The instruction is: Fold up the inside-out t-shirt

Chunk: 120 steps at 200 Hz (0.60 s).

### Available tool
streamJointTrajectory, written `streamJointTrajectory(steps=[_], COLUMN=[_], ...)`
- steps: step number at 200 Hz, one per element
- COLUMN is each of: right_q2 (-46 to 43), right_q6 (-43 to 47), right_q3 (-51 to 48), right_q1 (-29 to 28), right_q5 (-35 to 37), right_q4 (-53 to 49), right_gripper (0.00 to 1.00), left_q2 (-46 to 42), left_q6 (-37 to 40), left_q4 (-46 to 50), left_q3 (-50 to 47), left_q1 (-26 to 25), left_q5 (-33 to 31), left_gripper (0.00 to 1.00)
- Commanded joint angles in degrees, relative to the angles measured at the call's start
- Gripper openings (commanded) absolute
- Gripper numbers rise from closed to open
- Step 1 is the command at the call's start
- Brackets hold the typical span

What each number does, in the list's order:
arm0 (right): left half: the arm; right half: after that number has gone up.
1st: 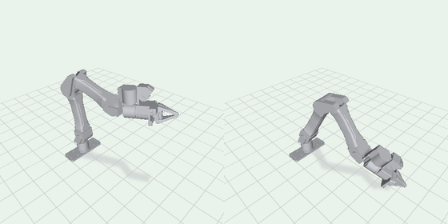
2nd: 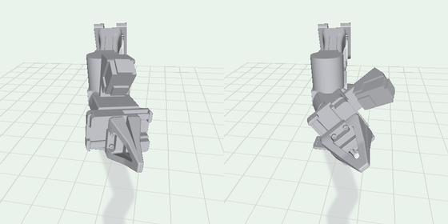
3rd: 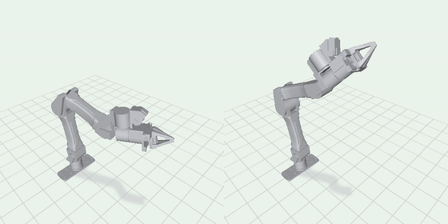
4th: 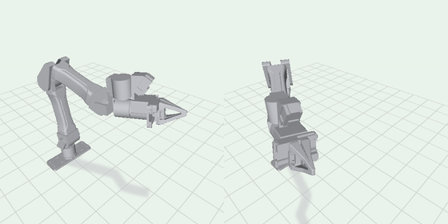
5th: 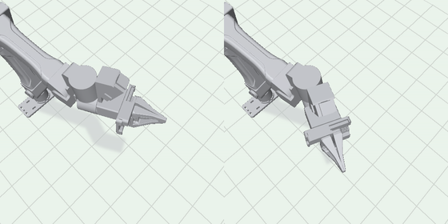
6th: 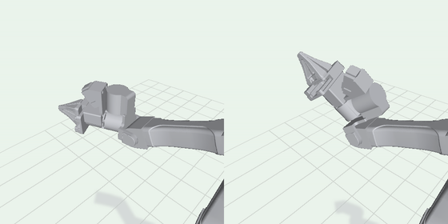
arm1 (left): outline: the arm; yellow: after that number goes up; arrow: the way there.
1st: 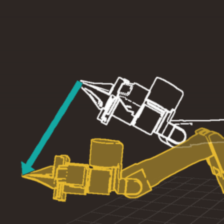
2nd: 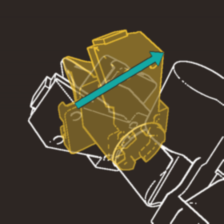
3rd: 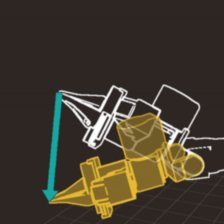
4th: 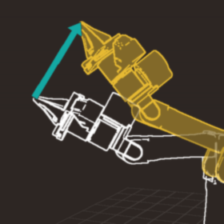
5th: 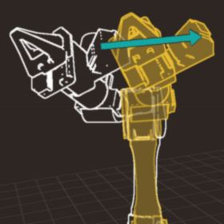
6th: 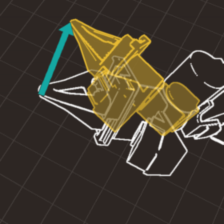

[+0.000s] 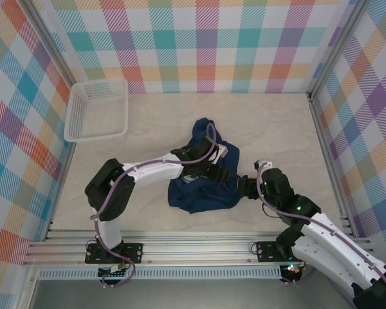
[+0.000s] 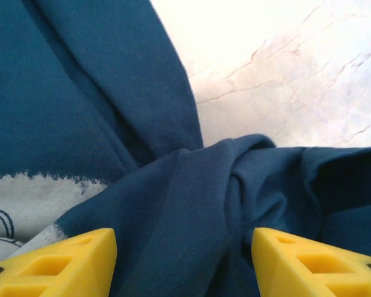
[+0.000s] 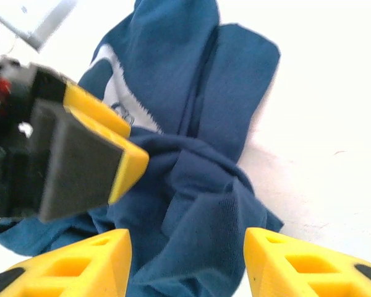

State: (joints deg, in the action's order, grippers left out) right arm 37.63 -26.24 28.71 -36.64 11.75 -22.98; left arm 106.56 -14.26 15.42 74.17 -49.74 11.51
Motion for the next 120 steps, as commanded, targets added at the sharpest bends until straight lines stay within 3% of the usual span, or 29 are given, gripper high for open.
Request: streamJointTrajectory(steps=[1, 10, 27, 54, 100, 120], right_q2=[3.17, 4.91, 7.85, 11.14, 14.0, 18.62], right_q6=[-0.54, -0.5, 0.2, 2.04, 9.19, 9.2], right_q3=[3.45, 4.5, 6.09, 8.56, 11.53, 11.43], right_q1=[0.85, 1.97, 5.33, 11.77, 13.13, 13.01], right_q5=[5.13, 4.49, 0.59, -7.35, -22.89, -33.68], right_q4=[-4.48, -5.0, -5.31, -6.04, -0.71, 2.25], right_gripper=[0.56, 0.58, 0.59, 0.6, 0.66, 0.54], left_q2=[2.68, 3.48, 3.38, -3.11, -20.95, -26.45], left_q6=[1.95, 2.26, 3.11, 6.21, 12.3, 13.11], left_q4=[3.38, 3.4, 2.92, -2.12, -14.28, -18.45], left_q3=[2.83, 3.25, 3.27, -1.19, -14.93, -19.03], left_q1=[-0.85, -0.89, -0.89, -0.55, 1.43, 2.39], left_q5=[1.24, 1.53, 2.06, 3.84, 6.96, 6.57], left_gripper=[0.56, 0.5, 0.28, 0.03, 0.0, 0.0])
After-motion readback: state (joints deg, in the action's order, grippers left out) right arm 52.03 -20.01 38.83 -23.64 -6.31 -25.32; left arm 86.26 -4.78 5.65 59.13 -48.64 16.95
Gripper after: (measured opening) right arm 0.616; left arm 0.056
